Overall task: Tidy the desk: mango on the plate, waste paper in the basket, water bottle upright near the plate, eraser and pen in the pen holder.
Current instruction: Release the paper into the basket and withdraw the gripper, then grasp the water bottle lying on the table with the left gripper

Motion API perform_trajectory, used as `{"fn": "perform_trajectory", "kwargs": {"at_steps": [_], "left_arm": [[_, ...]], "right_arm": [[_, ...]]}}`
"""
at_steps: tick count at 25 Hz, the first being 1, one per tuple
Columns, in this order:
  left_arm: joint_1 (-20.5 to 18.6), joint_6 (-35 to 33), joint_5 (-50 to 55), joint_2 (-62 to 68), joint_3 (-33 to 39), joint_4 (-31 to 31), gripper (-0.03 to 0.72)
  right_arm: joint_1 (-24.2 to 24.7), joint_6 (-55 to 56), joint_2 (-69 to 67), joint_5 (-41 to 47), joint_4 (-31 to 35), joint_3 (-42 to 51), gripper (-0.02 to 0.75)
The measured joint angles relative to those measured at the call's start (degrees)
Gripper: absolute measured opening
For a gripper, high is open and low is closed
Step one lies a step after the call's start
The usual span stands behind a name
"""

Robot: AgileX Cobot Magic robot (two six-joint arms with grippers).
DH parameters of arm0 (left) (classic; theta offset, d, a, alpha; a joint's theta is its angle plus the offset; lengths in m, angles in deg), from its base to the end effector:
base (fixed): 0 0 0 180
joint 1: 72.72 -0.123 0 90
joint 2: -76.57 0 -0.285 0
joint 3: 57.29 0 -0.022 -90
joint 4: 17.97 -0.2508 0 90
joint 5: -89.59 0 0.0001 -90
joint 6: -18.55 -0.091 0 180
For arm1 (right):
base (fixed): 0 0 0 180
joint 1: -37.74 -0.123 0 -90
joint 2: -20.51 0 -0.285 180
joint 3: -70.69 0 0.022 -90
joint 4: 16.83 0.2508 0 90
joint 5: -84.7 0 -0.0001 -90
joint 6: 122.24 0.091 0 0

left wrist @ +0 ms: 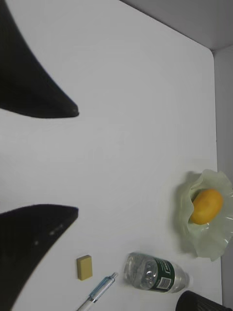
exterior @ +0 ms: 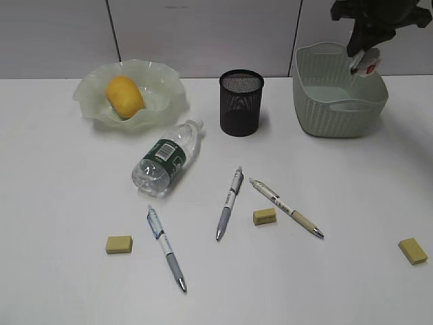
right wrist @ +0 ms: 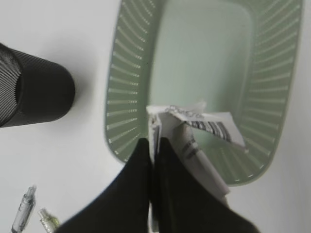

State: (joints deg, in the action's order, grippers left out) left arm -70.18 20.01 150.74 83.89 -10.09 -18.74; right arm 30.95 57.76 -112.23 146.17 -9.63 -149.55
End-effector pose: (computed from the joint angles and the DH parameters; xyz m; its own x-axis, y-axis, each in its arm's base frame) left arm -0.0092 0.0015 0.2833 -0.4333 0.0002 -0.9013 0.0255 0.9996 -0.0120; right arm 0.4802 0.0673 0.2622 -0.8992 -0.0468 -0.4351 -0.1119 0.9858 0.1252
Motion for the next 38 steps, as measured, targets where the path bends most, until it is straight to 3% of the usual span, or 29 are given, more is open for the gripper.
{"fn": "perform_trajectory", "kwargs": {"at_steps": [3, 6, 12, 14, 16, 27, 38], "left_arm": [[0.0, 0.0, 0.0, 0.0, 0.0, 0.0, 0.417], [0.0, 0.0, 0.0, 0.0, 0.0, 0.0, 0.414], [0.0, 0.0, 0.0, 0.0, 0.0, 0.0, 0.414], [0.0, 0.0, 0.0, 0.0, 0.0, 0.0, 0.414], [0.0, 0.0, 0.0, 0.0, 0.0, 0.0, 0.407], [0.0, 0.0, 0.0, 0.0, 0.0, 0.0, 0.397], [0.0, 0.0, 0.0, 0.0, 0.0, 0.0, 0.385]], "right_arm": [[0.2, 0.0, -1.8, -0.7, -1.1, 0.0, 0.019], [0.2, 0.0, -3.2, -1.9, -1.6, 0.0, 0.083], [0.2, 0.0, -3.7, -7.6, -2.3, 0.0, 0.427], [0.2, 0.0, -3.7, -8.3, -2.6, 0.0, 0.522], [0.2, 0.0, -3.7, -8.0, -3.1, 0.0, 0.566], [0.2, -0.9, 0.9, 6.9, -3.5, -1.5, 0.537], [5.1, -1.9, 3.5, 7.7, -4.7, -4.0, 0.518]]}}
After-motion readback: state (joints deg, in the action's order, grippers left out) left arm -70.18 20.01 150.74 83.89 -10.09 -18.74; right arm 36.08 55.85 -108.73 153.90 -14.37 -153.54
